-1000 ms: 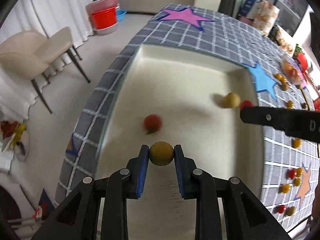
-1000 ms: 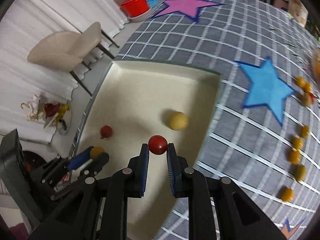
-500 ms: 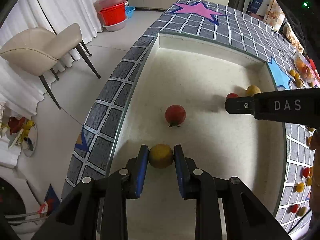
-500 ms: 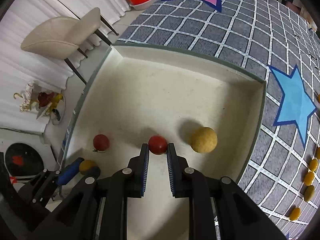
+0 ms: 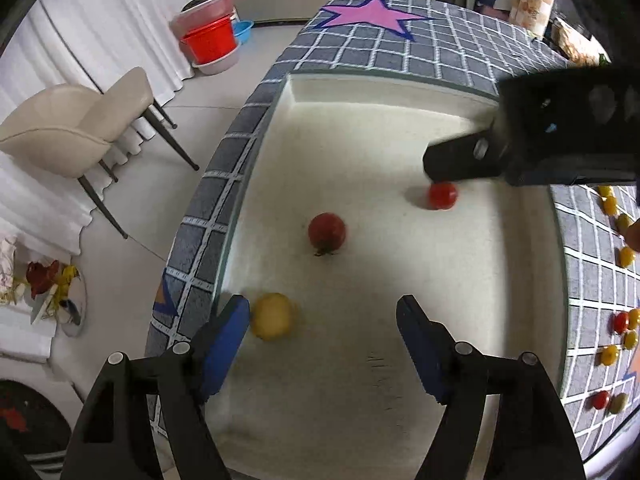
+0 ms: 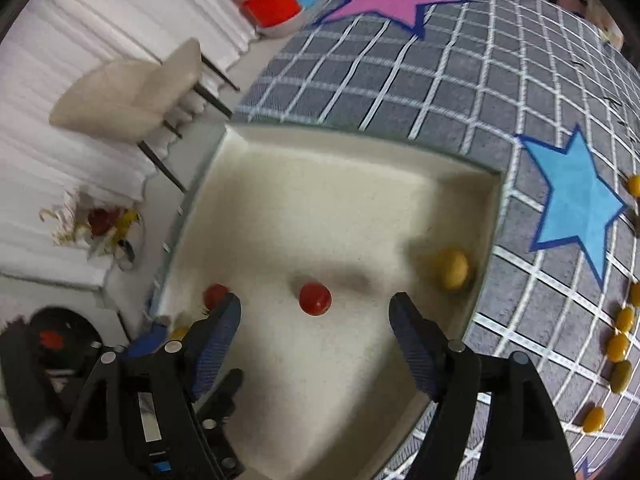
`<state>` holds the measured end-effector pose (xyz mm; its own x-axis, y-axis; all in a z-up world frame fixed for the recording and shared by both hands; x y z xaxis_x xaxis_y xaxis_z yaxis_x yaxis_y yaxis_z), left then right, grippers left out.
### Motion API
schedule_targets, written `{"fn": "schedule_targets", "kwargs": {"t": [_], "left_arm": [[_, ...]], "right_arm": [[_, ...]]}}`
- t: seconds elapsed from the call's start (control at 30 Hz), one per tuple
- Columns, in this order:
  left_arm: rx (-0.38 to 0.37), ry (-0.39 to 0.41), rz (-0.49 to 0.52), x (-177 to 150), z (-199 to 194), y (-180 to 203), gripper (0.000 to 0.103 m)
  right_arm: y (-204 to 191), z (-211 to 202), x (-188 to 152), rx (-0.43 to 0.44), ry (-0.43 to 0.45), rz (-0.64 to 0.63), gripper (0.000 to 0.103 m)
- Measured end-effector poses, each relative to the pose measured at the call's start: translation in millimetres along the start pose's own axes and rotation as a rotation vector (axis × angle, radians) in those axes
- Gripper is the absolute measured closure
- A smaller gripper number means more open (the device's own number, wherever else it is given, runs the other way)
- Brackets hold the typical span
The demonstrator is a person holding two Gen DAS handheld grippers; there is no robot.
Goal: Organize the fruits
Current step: 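Carry both fruits to the white tray and open both tools, then grasp a yellow-green fruit with the right tool while the left grasps a red tomato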
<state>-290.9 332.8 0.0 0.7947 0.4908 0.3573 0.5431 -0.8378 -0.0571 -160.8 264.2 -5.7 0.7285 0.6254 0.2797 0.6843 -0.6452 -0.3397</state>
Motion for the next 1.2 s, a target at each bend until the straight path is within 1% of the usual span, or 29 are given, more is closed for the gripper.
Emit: {"fn": "schedule_targets", "kwargs": {"t": [0.1, 0.2, 0.37, 0.5, 0.6, 0.63, 0.73, 0.87, 1.0, 1.17, 1.2], "left_arm": [[-0.015, 0.012, 0.036, 5, -8, 15, 0.026], [-0.041, 0.032, 0.089, 10, -21, 37, 0.026], [-0.093, 0.053, 0.191, 12, -41, 83, 0.026], [-0.148, 0.052, 0.284, 4, -51, 124, 0.026], [-0.190, 0.036, 0.340, -2, -52, 150, 0.026], [-0.204, 0.031, 0.366, -6, -52, 161, 0.026], [-0.248, 0.015, 0.435, -17, -53, 190, 0.026], [-0.297, -0.004, 0.523, -31, -51, 220, 0.026], [-0.326, -0.015, 0.595, -40, -47, 242, 0.026], [-0.341, -0.031, 0.641, -48, -40, 259, 0.026], [-0.340, -0.035, 0.646, -49, -38, 261, 0.026]], "right_arm": [[11, -22, -2, 0.004, 0.039, 0.030, 0.023], [31, -46, -11, -0.003, 0.072, 0.089, 0.023], [78, -88, -43, -0.064, 0.108, 0.184, 0.023], [121, -119, -90, -0.137, 0.117, 0.272, 0.023], [146, -138, -134, -0.206, 0.108, 0.333, 0.023], [149, -139, -143, -0.219, 0.105, 0.346, 0.023], [167, -148, -186, -0.259, 0.083, 0.410, 0.023], [176, -145, -222, -0.287, 0.061, 0.449, 0.023], [171, -145, -250, -0.271, 0.065, 0.468, 0.023], [153, -132, -268, -0.230, 0.057, 0.468, 0.023], [150, -129, -269, -0.228, 0.055, 0.473, 0.025]]}}
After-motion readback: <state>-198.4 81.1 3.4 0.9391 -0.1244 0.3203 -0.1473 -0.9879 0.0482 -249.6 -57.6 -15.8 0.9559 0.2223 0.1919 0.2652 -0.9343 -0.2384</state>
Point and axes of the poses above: each gripper's, at about its wrist camera, not at the fingertips, and z roughly the way its jaws point, y to its right, x to its top, the point moved 4 cm from there along z, roughly the way its jaws point, and after that the axes turned 5 degrees about -z, right-handed, at the moved point
